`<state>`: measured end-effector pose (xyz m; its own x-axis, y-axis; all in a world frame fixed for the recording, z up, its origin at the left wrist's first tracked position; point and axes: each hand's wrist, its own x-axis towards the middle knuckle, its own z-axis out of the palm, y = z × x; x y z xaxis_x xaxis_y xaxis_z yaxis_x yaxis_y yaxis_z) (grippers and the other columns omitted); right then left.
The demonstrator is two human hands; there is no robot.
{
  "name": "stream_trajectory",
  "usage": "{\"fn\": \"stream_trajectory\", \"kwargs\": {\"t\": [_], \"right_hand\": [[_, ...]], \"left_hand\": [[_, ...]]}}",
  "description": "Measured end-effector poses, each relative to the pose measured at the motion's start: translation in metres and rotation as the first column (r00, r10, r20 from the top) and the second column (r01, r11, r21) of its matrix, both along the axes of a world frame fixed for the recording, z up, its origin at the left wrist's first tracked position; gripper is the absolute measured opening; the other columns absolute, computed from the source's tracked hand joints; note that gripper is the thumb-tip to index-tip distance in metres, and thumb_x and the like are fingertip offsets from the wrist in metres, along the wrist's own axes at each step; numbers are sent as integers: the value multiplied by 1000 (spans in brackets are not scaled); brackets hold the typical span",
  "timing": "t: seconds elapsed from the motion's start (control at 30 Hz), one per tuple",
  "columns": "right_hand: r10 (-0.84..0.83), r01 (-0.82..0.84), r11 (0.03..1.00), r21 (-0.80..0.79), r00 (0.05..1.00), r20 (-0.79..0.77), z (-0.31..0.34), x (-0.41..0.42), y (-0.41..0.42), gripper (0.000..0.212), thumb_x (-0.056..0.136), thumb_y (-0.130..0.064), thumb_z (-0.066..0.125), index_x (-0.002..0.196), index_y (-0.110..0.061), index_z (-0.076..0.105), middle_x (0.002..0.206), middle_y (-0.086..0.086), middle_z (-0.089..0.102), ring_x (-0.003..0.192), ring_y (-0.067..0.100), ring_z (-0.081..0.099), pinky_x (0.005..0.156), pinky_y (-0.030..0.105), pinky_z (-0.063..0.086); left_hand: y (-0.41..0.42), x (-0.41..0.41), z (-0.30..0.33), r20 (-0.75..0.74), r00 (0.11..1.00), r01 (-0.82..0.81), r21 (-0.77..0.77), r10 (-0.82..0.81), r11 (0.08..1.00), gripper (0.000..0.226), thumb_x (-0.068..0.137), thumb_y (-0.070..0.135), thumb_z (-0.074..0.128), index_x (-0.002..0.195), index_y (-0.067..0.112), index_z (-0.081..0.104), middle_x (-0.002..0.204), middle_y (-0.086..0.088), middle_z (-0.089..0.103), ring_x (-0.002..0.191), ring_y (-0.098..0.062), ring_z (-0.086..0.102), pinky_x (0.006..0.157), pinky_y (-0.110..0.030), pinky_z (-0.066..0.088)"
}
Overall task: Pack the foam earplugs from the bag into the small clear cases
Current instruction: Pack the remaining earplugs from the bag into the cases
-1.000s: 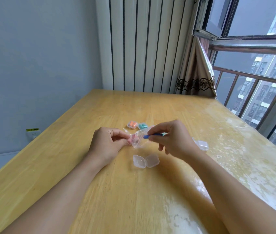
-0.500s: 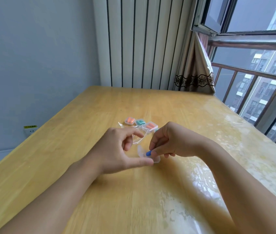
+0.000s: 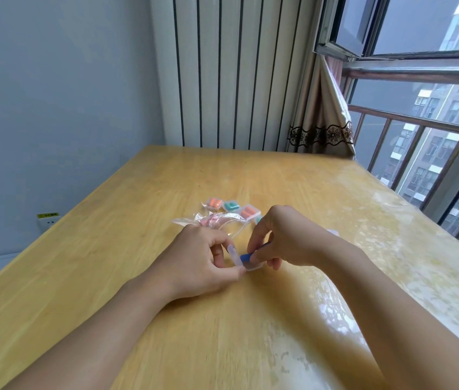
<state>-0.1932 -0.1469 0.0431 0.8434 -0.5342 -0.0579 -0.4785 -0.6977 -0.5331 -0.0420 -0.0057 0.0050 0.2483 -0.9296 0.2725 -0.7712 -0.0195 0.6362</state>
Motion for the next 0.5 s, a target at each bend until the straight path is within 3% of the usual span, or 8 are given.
{"fn": "stream_trajectory", "kwargs": {"t": [0.13, 0.23, 0.3, 0.37, 0.43, 0.5], "right_hand": [[-9, 6, 1000, 27, 994, 106, 2, -3, -2, 15, 79, -10, 86, 92, -13, 79, 54, -5, 68, 46, 13, 65, 50, 25, 54], [-59, 51, 998, 42, 967, 246, 8, -7, -11, 5, 81, -15, 85, 82, -16, 80, 52, -5, 64, 44, 7, 54, 48, 24, 46], [-31, 21, 999, 43, 970, 241, 10, -7, -12, 5, 83, -17, 83, 79, -19, 81, 55, -9, 63, 49, 6, 50, 53, 23, 44], [12, -32, 992, 118, 985, 171, 11, -8, -8, 7, 88, -12, 77, 89, -17, 83, 63, -9, 68, 54, 3, 56, 58, 19, 48], [46, -78, 969, 235, 989, 141, 10, -10, -6, 20, 93, -3, 70, 101, -16, 81, 84, -2, 78, 73, 3, 72, 74, 20, 57], [51, -104, 940, 325, 984, 168, 10, -11, -7, 28, 93, 6, 65, 104, -14, 80, 95, 5, 80, 91, 14, 77, 92, 30, 59]], "left_hand": [[-1, 5, -1, 0, 1000, -21, 10, 21, 1000, 23, 70, 36, 83, 75, 16, 72, 66, -2, 67, 43, -2, 46, 48, -15, 37], [-1, 6, -1, -13, 1000, -19, 22, 20, 1000, 23, 70, 38, 83, 74, 18, 70, 67, -1, 67, 42, -2, 45, 48, -16, 36], [0, 6, -1, -32, 999, -11, 26, 12, 1000, 20, 70, 37, 82, 74, 21, 70, 68, -1, 66, 41, -2, 44, 49, -17, 36], [0, 7, -1, -41, 999, -8, 30, 9, 1000, 17, 71, 36, 82, 76, 24, 70, 69, 0, 66, 41, -2, 43, 49, -18, 36], [-1, 8, -2, -59, 998, -1, 32, 3, 999, 17, 71, 37, 81, 80, 26, 72, 69, -1, 66, 41, -3, 43, 49, -19, 36], [-1, 9, -2, -70, 998, 4, 35, -1, 999, 19, 70, 38, 80, 83, 26, 73, 70, -1, 66, 41, -3, 43, 49, -19, 37]]}}
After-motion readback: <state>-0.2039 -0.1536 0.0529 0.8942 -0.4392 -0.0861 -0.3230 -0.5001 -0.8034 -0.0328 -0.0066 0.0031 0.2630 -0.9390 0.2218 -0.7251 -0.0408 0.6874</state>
